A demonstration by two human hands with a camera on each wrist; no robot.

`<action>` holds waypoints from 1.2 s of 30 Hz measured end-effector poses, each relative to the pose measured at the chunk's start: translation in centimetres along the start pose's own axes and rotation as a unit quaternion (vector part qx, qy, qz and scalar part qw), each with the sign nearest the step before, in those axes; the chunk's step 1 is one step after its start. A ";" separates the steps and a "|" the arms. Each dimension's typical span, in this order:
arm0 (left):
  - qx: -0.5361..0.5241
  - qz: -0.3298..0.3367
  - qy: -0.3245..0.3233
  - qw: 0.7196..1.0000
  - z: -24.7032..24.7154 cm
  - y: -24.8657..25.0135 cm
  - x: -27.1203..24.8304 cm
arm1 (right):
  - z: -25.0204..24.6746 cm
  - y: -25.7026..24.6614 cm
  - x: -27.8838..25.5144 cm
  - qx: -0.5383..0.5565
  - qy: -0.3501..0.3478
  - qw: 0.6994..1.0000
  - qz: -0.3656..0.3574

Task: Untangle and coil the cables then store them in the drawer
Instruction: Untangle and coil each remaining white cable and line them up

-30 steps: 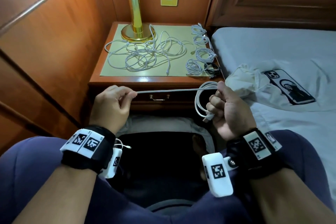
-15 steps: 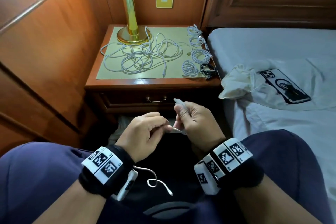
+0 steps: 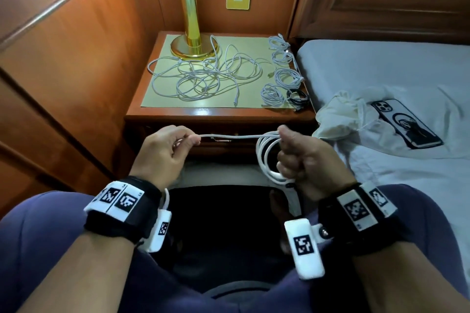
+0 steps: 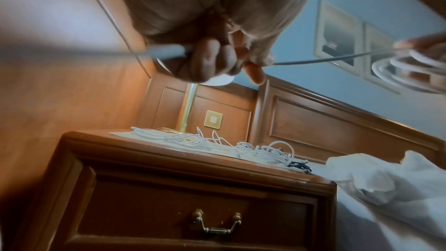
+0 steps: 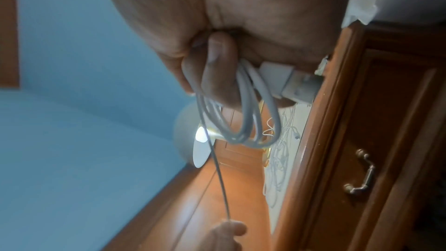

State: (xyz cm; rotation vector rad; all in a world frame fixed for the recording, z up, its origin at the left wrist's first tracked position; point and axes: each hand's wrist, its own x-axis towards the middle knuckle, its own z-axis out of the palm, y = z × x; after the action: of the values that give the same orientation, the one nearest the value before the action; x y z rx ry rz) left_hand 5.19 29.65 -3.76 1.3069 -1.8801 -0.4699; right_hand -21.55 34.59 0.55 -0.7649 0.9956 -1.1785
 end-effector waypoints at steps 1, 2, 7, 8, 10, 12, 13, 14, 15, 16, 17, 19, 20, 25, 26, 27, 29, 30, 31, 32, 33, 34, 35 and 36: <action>0.004 -0.013 0.014 1.000 -0.1 -0.2 0.1 | -0.3 -0.5 -0.1 0.035 0.017 0.999 -0.007; 0.009 -0.026 0.029 0.999 0.0 -0.3 0.1 | -0.6 -0.8 -0.2 0.062 0.039 0.997 -0.015; 0.048 -0.030 -0.018 0.998 2.2 -0.5 -1.2 | -0.8 -0.4 -0.1 0.092 0.139 0.981 -0.098; 0.058 -0.011 -0.045 0.997 2.9 -0.4 -1.7 | -0.6 -0.3 -0.1 0.065 0.145 0.980 -0.124; 0.071 0.034 -0.094 0.992 3.8 0.6 -2.6 | -0.6 0.1 -0.1 -0.045 0.146 0.971 -0.186; 0.066 0.085 -0.133 0.985 4.5 2.1 -3.3 | -0.8 0.8 0.0 -0.190 0.139 0.945 -0.225; 0.058 0.107 -0.155 0.980 4.8 2.8 -3.6 | -1.0 1.3 0.0 -0.260 0.134 0.928 -0.231; 0.045 0.123 -0.180 0.975 5.2 3.3 -3.9 | -1.0 1.8 0.0 -0.322 0.124 0.910 -0.229; 0.028 0.131 -0.205 0.970 5.5 3.8 -4.2 | -0.9 2.4 -0.1 -0.373 0.107 0.895 -0.220; 0.010 0.135 -0.222 0.966 5.8 4.1 -4.5 | -0.6 2.9 -0.2 -0.411 0.089 0.883 -0.210; -0.006 0.132 -0.225 0.965 6.0 4.3 -4.8 | -0.3 3.4 -0.3 -0.437 0.075 0.873 -0.202; -0.040 0.099 -0.197 0.975 6.1 4.3 -4.9 | 0.2 3.8 -0.1 -0.453 0.073 0.866 -0.198; -0.053 0.068 -0.174 0.981 5.9 4.3 -4.7 | 0.2 3.7 0.1 -0.440 0.081 0.872 -0.198; -0.013 -0.098 -0.081 0.992 4.4 2.1 -2.4 | -0.4 2.2 0.8 -0.187 0.134 0.967 -0.111; -0.031 -0.146 -0.069 0.986 4.3 1.7 -2.2 | -0.5 1.9 0.7 -0.132 0.140 0.978 -0.078; -0.077 -0.197 -0.057 0.976 4.3 1.3 -2.0 | -0.6 1.6 0.6 -0.090 0.147 0.984 -0.050; -0.179 -0.287 -0.024 0.941 4.3 0.7 -1.8 | -0.5 1.4 0.3 -0.031 0.149 0.988 -0.014; -0.200 -0.315 -0.016 0.928 4.3 0.7 -1.7 | -0.4 1.3 0.3 -0.006 0.146 0.989 -0.008; -0.183 -0.324 -0.018 0.928 4.1 0.7 -1.6 | -0.2 1.1 0.1 0.020 0.140 0.990 -0.011; -0.126 -0.313 -0.035 0.941 3.9 0.8 -1.7 | 0.0 1.0 0.0 0.043 0.130 0.990 -0.021; -0.047 -0.293 -0.068 0.953 3.7 1.2 -1.8 | 0.4 0.9 -0.1 0.062 0.116 0.991 -0.034; 0.026 -0.267 -0.103 0.958 3.8 1.8 -2.1 | 0.8 0.8 -0.2 0.073 0.098 0.991 -0.047; 0.072 -0.238 -0.132 0.959 4.1 2.6 -2.5 | 1.2 0.9 -0.4 0.071 0.080 0.992 -0.061; 0.099 -0.214 -0.164 0.958 4.6 3.2 -2.9 | 1.6 1.0 -0.5 0.046 0.067 0.994 -0.077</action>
State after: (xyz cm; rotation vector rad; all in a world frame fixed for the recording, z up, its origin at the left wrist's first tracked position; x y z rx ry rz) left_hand 0.18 32.96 -5.59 1.8826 -1.9433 -0.7750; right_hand -19.77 35.31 0.38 -0.7057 0.9986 -1.4149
